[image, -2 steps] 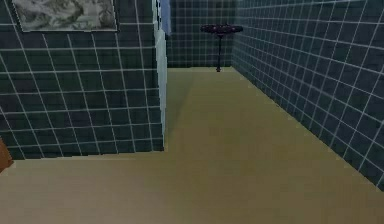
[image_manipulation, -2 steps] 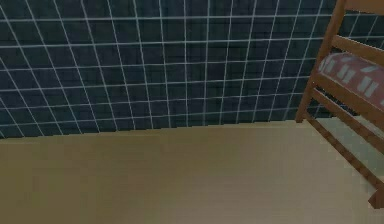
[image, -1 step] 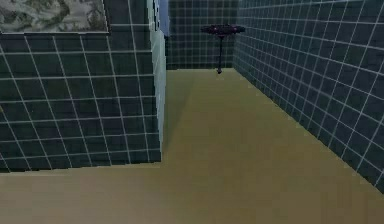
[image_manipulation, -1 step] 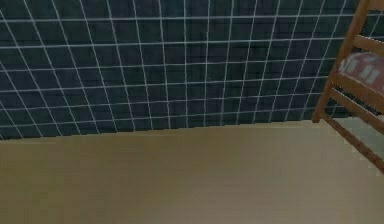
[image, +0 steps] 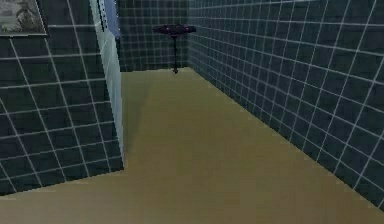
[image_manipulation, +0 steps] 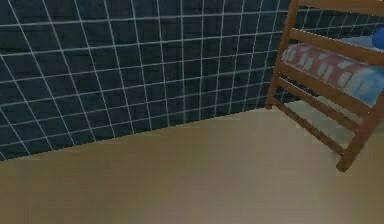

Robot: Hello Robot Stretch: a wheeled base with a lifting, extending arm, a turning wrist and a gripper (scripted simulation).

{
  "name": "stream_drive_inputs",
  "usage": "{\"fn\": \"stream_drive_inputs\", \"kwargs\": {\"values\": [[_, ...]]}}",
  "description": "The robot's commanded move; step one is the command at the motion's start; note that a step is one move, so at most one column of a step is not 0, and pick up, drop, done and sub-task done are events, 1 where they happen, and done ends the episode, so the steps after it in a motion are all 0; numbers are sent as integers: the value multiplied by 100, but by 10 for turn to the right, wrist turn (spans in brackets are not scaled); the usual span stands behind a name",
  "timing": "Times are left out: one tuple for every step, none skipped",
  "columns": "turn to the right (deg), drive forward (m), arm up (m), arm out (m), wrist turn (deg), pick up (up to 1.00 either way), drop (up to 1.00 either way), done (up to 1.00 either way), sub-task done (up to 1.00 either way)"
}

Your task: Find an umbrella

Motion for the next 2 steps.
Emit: {"fn": "stream_drive_inputs", "kwargs": {"values": [[0, 100, 0, 0, 0, 0, 0, 0, 0], [0, 50, 0, 0, 0, 0, 0, 0, 0]]}}
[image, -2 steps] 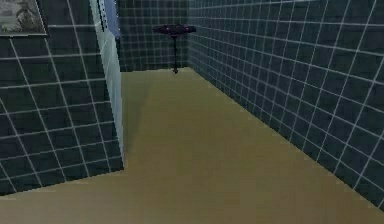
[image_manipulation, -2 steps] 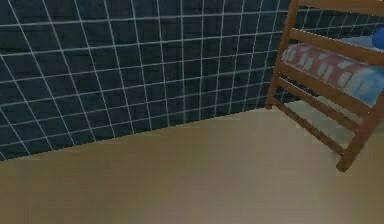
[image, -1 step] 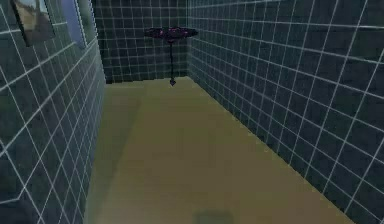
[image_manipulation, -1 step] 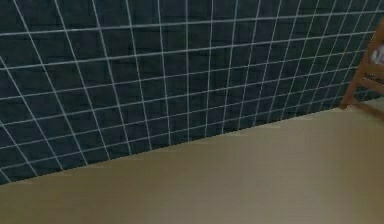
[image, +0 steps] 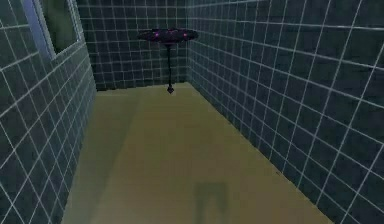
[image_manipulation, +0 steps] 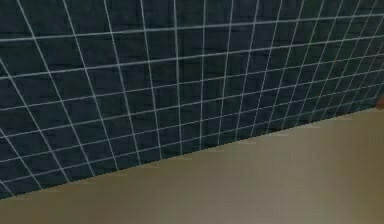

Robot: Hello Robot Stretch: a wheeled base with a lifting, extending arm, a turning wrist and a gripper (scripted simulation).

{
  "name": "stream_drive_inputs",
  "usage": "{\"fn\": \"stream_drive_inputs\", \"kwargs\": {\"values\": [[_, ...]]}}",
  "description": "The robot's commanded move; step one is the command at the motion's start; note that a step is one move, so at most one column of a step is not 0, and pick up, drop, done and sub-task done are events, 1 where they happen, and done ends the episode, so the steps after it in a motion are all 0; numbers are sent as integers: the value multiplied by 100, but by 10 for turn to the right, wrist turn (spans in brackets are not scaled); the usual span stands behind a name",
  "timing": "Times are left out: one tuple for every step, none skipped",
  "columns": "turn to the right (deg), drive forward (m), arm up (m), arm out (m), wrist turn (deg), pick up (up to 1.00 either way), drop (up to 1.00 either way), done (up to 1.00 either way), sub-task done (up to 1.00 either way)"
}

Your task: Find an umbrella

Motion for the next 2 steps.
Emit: {"fn": "stream_drive_inputs", "kwargs": {"values": [[-120, 0, 0, 0, 0, 0, 0, 0, 0], [0, 100, 0, 0, 0, 0, 0, 0, 0]]}}
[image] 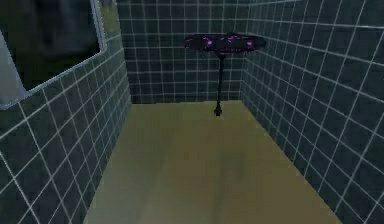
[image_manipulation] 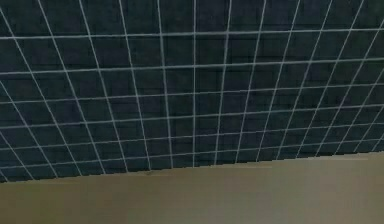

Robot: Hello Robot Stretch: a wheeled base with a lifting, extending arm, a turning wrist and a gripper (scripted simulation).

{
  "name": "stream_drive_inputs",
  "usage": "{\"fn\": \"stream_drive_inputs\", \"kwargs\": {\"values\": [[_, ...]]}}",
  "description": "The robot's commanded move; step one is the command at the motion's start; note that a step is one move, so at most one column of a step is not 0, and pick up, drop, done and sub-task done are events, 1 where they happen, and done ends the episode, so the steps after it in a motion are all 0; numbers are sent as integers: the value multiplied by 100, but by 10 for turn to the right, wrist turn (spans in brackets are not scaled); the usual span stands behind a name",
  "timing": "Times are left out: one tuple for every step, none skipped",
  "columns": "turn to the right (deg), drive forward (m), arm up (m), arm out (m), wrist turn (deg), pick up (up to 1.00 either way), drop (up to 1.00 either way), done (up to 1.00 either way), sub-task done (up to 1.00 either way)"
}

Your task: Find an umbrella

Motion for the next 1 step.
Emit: {"fn": "stream_drive_inputs", "kwargs": {"values": [[-30, 0, 0, 0, 0, 0, 0, 0, 0]]}}
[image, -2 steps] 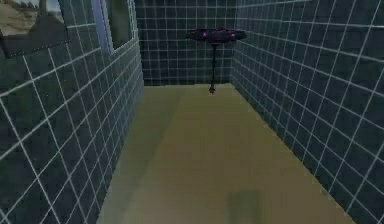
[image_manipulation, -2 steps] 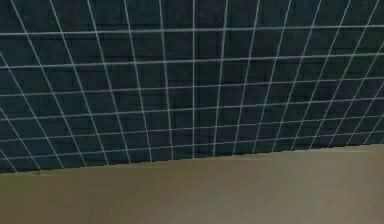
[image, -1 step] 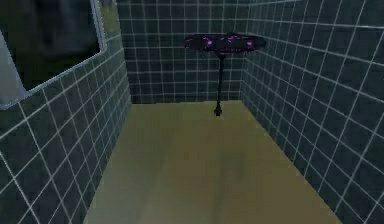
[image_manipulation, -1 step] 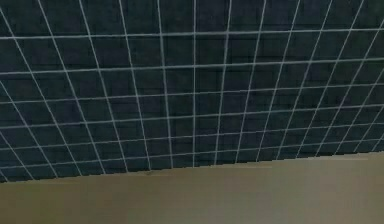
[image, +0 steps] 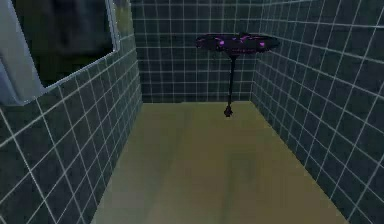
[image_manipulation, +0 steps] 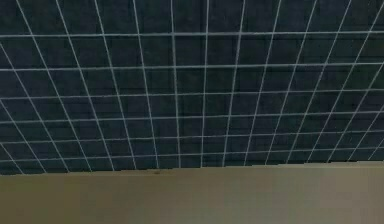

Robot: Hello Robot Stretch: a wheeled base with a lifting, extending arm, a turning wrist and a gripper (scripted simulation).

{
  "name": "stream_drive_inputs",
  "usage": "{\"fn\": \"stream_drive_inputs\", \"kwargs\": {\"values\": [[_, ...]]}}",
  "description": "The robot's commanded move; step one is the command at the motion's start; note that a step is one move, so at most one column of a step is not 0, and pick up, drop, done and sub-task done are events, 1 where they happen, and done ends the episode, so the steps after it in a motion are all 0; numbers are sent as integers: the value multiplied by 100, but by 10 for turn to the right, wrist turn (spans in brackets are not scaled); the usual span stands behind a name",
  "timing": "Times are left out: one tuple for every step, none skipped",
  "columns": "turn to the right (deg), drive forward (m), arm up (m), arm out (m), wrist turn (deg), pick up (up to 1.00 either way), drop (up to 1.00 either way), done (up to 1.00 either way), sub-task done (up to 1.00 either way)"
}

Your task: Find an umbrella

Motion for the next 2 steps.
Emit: {"fn": "stream_drive_inputs", "kwargs": {"values": [[0, 100, 0, 0, 0, 0, 0, 0, 0], [0, 70, 0, 0, 0, 0, 0, 0, 0]]}}
